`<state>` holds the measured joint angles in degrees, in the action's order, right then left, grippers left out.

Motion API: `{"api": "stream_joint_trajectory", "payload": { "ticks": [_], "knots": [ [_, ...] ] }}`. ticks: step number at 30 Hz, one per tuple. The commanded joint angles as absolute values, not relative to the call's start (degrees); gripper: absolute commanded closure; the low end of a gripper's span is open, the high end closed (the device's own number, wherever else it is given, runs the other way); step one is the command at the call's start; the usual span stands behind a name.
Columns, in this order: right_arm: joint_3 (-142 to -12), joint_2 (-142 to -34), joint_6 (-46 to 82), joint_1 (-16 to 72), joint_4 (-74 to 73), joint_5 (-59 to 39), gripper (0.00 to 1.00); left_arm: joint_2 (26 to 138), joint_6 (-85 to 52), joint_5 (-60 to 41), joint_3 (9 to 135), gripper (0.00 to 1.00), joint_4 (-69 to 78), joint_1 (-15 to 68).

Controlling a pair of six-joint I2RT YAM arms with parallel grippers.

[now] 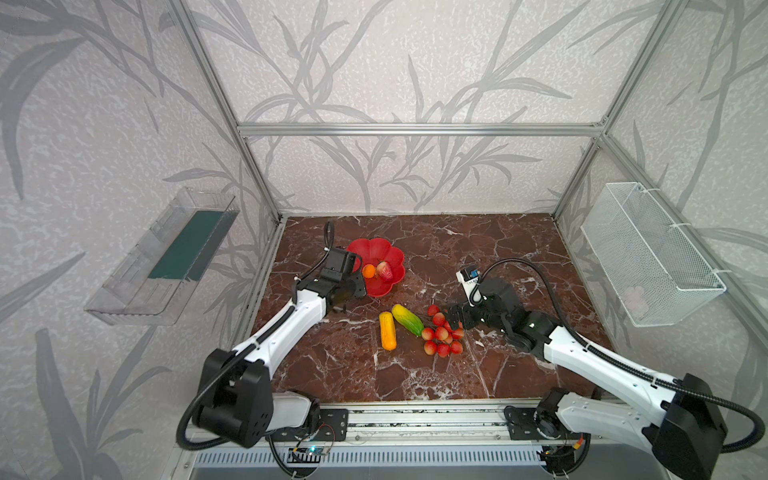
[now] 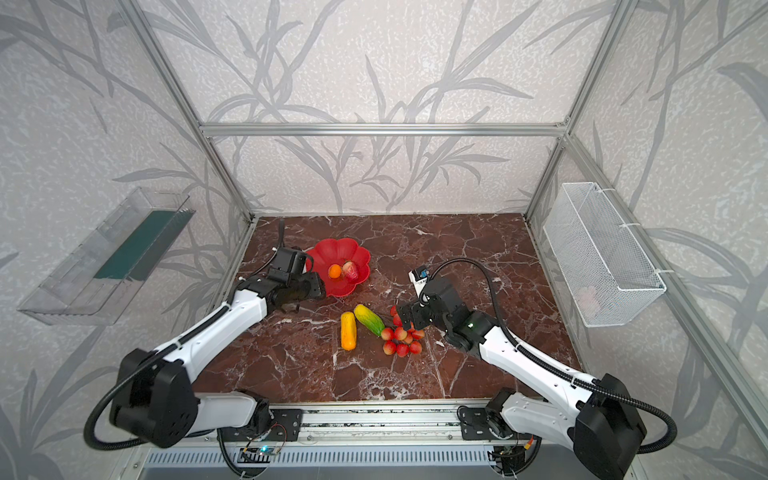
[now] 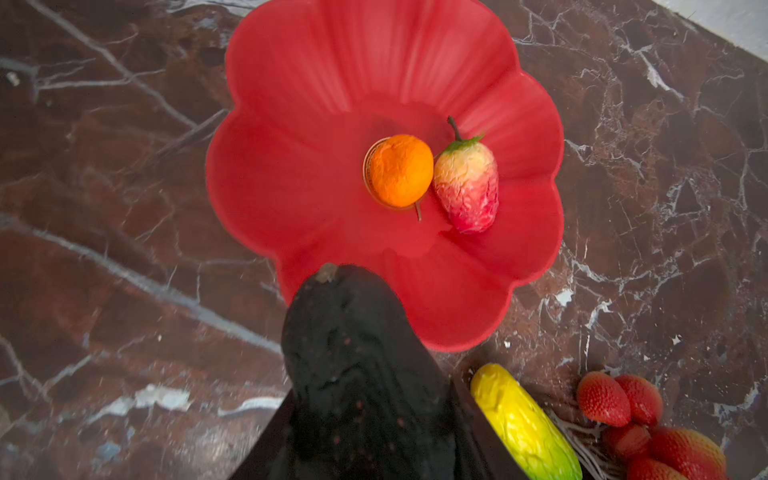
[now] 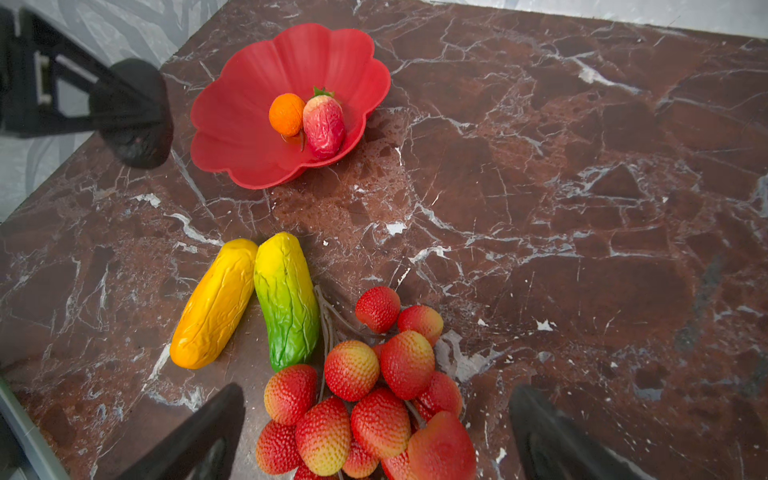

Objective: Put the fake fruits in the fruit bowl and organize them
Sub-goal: 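Carry the avocado into the red bowl and release it with the left gripper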

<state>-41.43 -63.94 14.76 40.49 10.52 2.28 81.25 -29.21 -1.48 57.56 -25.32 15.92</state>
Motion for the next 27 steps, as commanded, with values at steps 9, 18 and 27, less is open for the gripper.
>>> {"api": "stream_joint_trajectory", "payload": {
  "ticks": [9, 18, 27],
  "knots": [
    [-45.07, -70.11, 13.99, 40.25, 10.27, -1.22, 0.00, 105.15, -19.56, -0.93, 77.59, 0.70, -32.42, 11.92],
    [-49.31, -78.28, 14.21, 40.56, 8.32, -4.26, 0.03, 112.34, -19.38, -0.48, 81.63, 0.51, -34.67, 11.78],
    [-56.25, -88.56, 11.78, 45.28, 10.67, -3.78, 0.12, 104.13, -19.52, -2.23, 80.88, 0.35, -32.50, 11.35]
  ]
}}
